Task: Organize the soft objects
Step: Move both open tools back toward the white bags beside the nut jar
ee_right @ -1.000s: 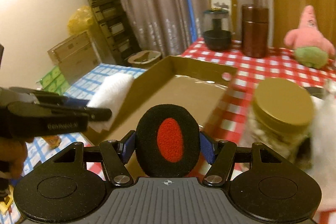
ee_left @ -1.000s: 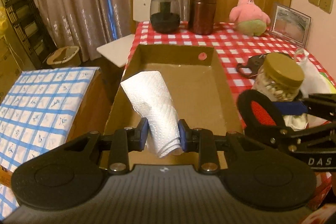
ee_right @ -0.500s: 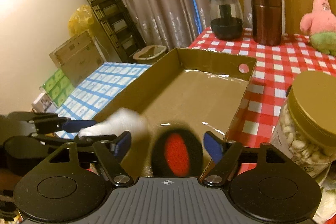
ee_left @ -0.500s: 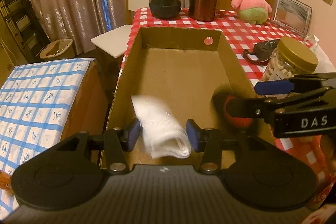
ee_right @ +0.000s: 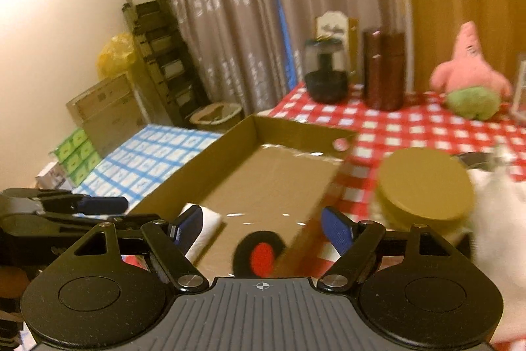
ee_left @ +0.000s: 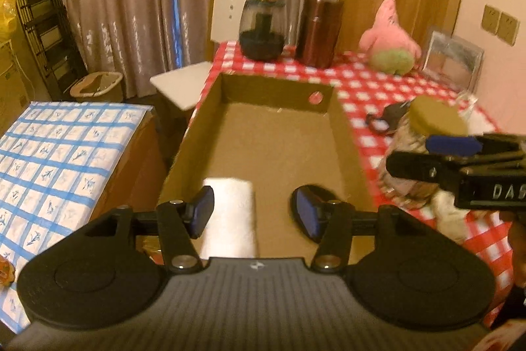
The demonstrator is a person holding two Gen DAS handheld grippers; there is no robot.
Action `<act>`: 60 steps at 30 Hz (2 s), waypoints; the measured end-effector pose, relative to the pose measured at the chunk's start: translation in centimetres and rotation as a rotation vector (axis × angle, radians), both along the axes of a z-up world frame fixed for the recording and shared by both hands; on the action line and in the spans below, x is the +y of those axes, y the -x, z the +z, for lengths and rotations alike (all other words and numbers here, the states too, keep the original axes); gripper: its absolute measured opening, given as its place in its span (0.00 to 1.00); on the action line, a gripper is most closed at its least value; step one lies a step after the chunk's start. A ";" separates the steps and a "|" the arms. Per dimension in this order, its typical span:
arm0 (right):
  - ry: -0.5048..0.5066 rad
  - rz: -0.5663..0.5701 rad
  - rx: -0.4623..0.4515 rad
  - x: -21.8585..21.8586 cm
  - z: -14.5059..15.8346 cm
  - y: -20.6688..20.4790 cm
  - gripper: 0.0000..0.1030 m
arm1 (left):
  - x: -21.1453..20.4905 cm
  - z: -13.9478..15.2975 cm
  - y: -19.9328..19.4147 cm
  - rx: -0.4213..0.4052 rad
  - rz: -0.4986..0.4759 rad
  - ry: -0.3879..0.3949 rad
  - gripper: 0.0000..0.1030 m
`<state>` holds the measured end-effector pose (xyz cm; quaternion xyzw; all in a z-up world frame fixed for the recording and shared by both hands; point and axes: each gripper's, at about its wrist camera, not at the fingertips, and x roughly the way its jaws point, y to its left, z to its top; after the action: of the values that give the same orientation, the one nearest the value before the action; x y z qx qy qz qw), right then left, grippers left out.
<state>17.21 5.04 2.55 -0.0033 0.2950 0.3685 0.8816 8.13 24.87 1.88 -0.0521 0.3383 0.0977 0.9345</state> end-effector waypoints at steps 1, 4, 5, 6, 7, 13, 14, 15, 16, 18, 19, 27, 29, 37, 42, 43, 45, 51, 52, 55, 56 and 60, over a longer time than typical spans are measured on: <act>0.003 -0.010 -0.008 -0.8 0.3 0.4 0.77 | -0.5 0.4 0.3 -0.016 -0.002 0.004 0.55; 0.015 -0.050 -0.038 -3.1 1.0 1.8 0.77 | -2.3 1.8 0.8 -0.055 -0.012 0.024 0.57; 0.019 -0.066 -0.048 -3.9 1.3 2.1 0.77 | -3.0 2.3 1.0 -0.068 -0.012 0.029 0.59; 0.022 -0.087 -0.057 -4.8 1.6 2.5 0.77 | -3.6 2.7 1.1 -0.076 -0.017 0.033 0.63; 0.026 -0.112 -0.063 -5.8 1.9 2.9 0.77 | -4.2 3.2 1.2 -0.086 -0.024 0.041 0.65; 0.044 -0.236 -0.067 -11.3 3.2 4.1 0.77 | -8.3 5.6 1.3 -0.135 -0.069 0.064 0.71; 0.044 -0.257 -0.067 -12.3 3.4 4.2 0.77 | -9.1 5.9 1.2 -0.136 -0.080 0.071 0.71; 0.046 -0.273 -0.068 -13.1 3.6 4.4 0.77 | -9.8 6.1 1.1 -0.136 -0.088 0.076 0.72; 0.052 -0.290 -0.071 -14.0 3.8 4.5 0.77 | -10.5 6.2 1.0 -0.137 -0.099 0.082 0.73; 0.072 -0.325 -0.082 -15.6 4.3 4.8 0.77 | -11.9 6.4 0.7 -0.135 -0.119 0.094 0.76; 0.079 -0.340 -0.088 -16.5 4.4 5.0 0.77 | -12.6 6.4 0.5 -0.132 -0.127 0.102 0.76; 0.086 -0.427 -0.091 -22.0 5.0 5.8 0.77 | -17.8 6.0 -0.3 -0.115 -0.174 0.173 0.81; 0.088 -0.438 -0.087 -22.9 4.9 5.8 0.77 | -18.9 5.6 -0.6 -0.098 -0.181 0.178 0.81; 0.079 -0.472 -0.073 -25.5 4.4 5.2 0.77 | -22.8 5.0 -2.1 -0.089 -0.225 0.161 0.81; 0.092 -0.483 -0.075 -25.9 4.0 4.5 0.77 | -24.2 4.5 -3.4 -0.082 -0.246 0.142 0.81; 0.100 -0.485 -0.076 -25.9 3.9 4.3 0.77 | -24.3 4.3 -3.7 -0.080 -0.247 0.138 0.81; 0.114 -0.490 -0.071 -26.0 3.5 3.8 0.77 | -24.4 3.8 -4.2 -0.077 -0.250 0.143 0.80; 0.152 -0.498 -0.074 -26.0 3.3 2.7 0.77 | -24.5 2.1 -5.9 -0.054 -0.273 0.167 0.79; 0.153 -0.500 -0.075 -26.1 3.2 2.5 0.77 | -24.6 1.8 -6.1 -0.053 -0.278 0.174 0.79; 0.152 -0.493 -0.076 -26.3 2.5 1.5 0.77 | -24.7 0.9 -6.9 -0.047 -0.293 0.191 0.79; 0.155 -0.491 -0.075 -26.4 2.2 1.1 0.77 | -24.8 0.5 -7.3 -0.042 -0.297 0.192 0.78; 0.145 -0.475 -0.070 -26.8 1.4 -0.7 0.77 | -25.2 -0.9 -9.0 -0.023 -0.298 0.191 0.73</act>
<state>17.87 -21.77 3.92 -0.0100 0.2823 0.1287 0.9506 17.12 -0.35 0.97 -0.0913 0.3392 -0.0751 0.9332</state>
